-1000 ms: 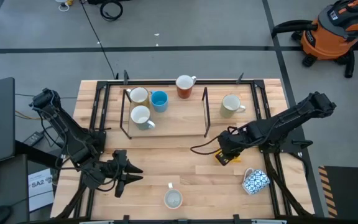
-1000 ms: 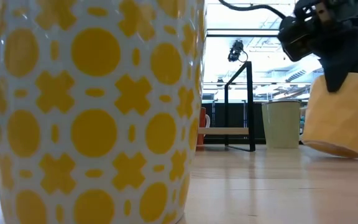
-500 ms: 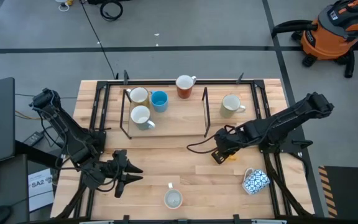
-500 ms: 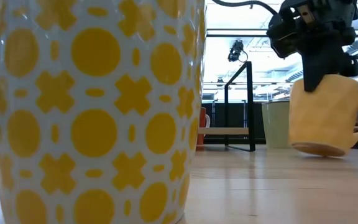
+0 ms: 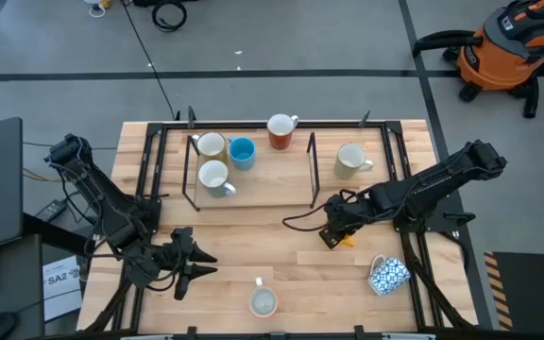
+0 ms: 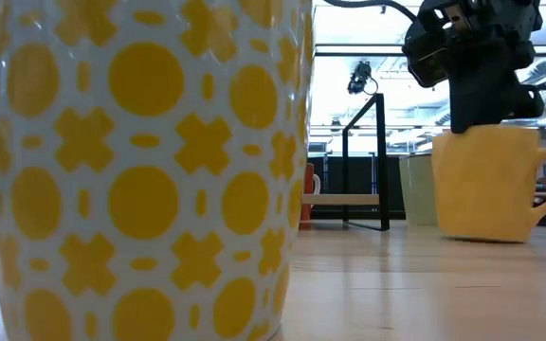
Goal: Place coffee mugs
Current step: Put the yellow mug on the shelf
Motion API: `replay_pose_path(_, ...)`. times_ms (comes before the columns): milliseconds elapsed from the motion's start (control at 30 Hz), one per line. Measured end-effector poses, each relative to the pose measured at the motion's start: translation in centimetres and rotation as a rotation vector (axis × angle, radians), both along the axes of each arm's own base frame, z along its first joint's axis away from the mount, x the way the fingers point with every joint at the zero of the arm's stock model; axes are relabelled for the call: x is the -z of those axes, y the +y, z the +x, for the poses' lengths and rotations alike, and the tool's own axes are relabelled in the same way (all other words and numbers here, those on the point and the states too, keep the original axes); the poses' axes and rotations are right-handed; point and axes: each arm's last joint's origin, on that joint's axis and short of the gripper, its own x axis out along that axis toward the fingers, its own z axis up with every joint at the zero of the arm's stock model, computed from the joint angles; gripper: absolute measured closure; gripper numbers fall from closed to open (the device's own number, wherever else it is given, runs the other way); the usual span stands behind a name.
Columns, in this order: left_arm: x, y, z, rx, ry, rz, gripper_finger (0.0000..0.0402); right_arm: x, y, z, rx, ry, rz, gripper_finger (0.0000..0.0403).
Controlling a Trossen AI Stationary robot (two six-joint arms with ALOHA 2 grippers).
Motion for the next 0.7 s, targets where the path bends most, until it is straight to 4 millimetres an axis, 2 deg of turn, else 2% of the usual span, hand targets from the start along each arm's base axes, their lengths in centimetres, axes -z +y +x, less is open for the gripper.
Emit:
replay_pose_path(200,0.0,0.0,0.0,0.0,0.0,0.0,0.0274,-0.1,0.0,0.1,0.001,-0.011,0.002,0.0241)
replay_pose_path(333,0.0,0.0,0.0,0.0,0.0,0.0,0.0274,-0.1,0.0,0.1,-0.008,-0.015,0.004,0.0238)
replay_pose_path(433,0.0,0.0,0.0,0.0,0.0,0.001,0.0274,-0.3,0.1,0.2,-0.079,-0.045,-0.018,0.0238)
replay_pose_path(700,0.0,0.0,0.0,0.0,0.0,0.0,0.0274,-3.9,-1.1,-1.8,-0.227,-0.239,-0.105,0.0238)
